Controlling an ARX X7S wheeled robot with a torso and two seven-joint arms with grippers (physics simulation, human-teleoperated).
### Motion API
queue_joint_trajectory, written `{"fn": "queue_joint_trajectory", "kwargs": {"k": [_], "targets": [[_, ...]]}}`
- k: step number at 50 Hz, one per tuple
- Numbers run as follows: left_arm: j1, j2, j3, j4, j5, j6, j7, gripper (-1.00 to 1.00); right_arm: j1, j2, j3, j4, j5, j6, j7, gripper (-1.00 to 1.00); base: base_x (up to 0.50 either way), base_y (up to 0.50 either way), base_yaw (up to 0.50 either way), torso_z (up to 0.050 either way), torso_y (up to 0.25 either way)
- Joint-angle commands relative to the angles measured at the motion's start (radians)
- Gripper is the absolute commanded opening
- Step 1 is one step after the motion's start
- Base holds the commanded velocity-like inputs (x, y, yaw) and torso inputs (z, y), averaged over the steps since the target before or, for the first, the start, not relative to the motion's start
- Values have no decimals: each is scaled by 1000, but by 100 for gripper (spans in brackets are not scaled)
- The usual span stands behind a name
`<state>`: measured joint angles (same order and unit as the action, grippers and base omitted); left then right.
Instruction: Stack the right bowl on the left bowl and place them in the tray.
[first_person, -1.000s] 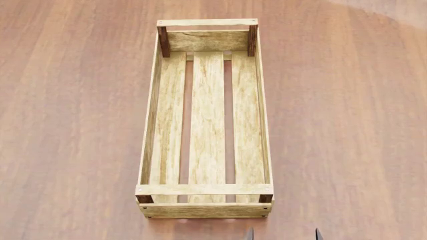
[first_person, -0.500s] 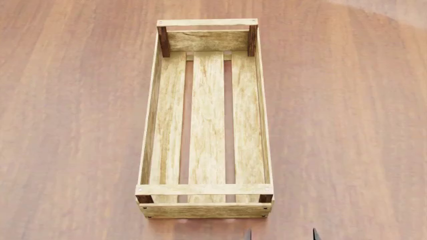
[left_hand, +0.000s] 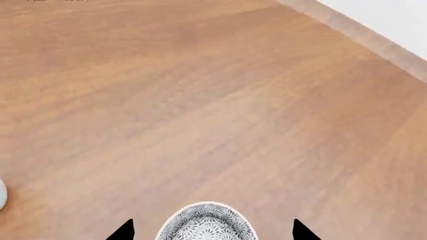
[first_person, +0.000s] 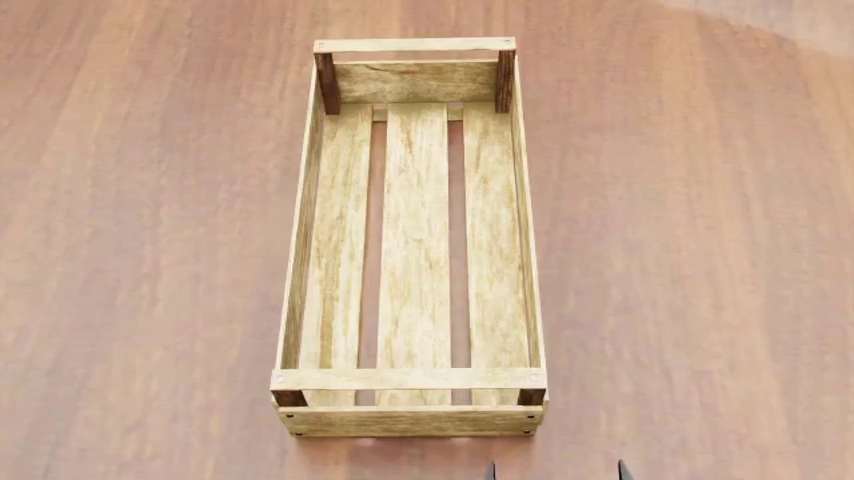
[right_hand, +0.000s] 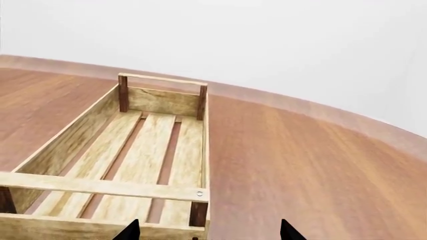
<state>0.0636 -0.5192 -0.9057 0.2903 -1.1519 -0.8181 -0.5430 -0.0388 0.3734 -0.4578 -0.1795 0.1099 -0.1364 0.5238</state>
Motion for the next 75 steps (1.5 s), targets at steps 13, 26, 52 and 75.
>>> {"fn": "queue_joint_trajectory", "kwargs": {"k": [13,26,52,75], "targets": [[56,40,-137,-30,-40,14,53,100,-2,-16,7,-3,-24,3,-19,100,0,0,0,0,0],[30,51,-83,-135,-1,17,60,100,-4,-14,5,2,-25,-1,-14,100,0,0,0,0,0],[15,62,-71,-171,-16,3,40,100,-3,-9,-3,-2,-30,13,-7,100,0,0,0,0,0],[-6,68,-33,-223,6,9,42,100,-4,-6,-6,-1,-26,26,0,100,0,0,0,0,0]]}}
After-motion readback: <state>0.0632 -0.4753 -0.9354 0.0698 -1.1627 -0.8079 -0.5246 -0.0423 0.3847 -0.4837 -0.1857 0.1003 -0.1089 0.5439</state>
